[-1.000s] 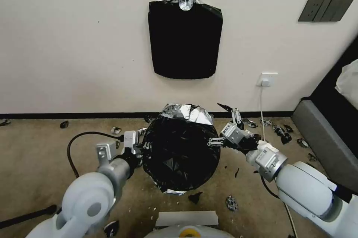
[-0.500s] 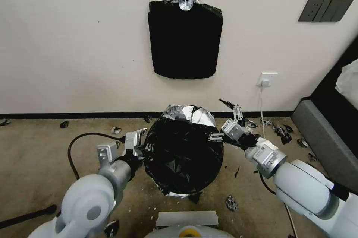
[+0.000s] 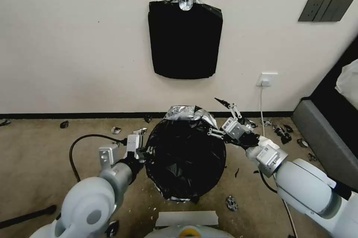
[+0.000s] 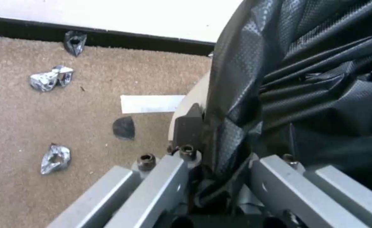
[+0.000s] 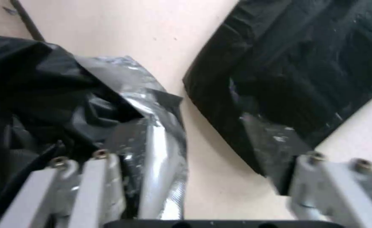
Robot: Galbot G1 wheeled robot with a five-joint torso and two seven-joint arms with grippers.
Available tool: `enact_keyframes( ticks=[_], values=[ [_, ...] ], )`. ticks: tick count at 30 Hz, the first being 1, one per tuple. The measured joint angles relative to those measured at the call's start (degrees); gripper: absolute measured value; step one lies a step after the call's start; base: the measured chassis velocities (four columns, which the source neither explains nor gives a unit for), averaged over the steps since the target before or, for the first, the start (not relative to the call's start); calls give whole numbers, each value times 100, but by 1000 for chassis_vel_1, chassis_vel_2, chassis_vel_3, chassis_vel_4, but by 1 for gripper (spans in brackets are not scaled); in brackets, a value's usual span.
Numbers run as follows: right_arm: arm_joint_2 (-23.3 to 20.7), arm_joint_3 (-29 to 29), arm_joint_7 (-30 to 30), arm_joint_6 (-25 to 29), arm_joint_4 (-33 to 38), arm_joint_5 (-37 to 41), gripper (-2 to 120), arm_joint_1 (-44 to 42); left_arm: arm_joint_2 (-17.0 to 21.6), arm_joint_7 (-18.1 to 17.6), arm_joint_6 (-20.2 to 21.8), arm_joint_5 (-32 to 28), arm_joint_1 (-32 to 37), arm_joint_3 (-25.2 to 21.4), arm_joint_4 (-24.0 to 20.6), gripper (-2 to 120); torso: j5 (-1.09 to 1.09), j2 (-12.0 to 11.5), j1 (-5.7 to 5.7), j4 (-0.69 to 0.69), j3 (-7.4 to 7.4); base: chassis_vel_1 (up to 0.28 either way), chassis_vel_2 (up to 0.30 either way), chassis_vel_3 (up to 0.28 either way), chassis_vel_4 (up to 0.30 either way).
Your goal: Place a trash bag onto the trash bin.
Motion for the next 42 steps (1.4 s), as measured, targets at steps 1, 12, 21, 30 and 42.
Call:
enact_keyframes(
  ticks=[1,12,21,30,42],
  values=[
    [0,0,0,0,0,0,59,0,0,0,0,0,0,0,0,2,0,0,0,0,0,0,0,0,0],
    [-501,120,-588,695,-69,606,11,20,101,919,-204,1141,265,-93,-38,2,0,0,0,0,0,0,0,0,0],
    [-828,84,-737,792,-180,1527,0,330,115,1441,-568,1693,353,-138,-16,2,0,0,0,0,0,0,0,0,0],
    [-1061,-181,-1187,1206,-816,2382,0,1117,196,2242,-1137,2174,427,-193,26,2,0,0,0,0,0,0,0,0,0],
    [-1266,-1383,-2167,1896,-1925,2610,0,2203,211,2734,-1380,2396,444,-180,33,2,0,0,0,-1,0,0,0,0,0]
  ],
)
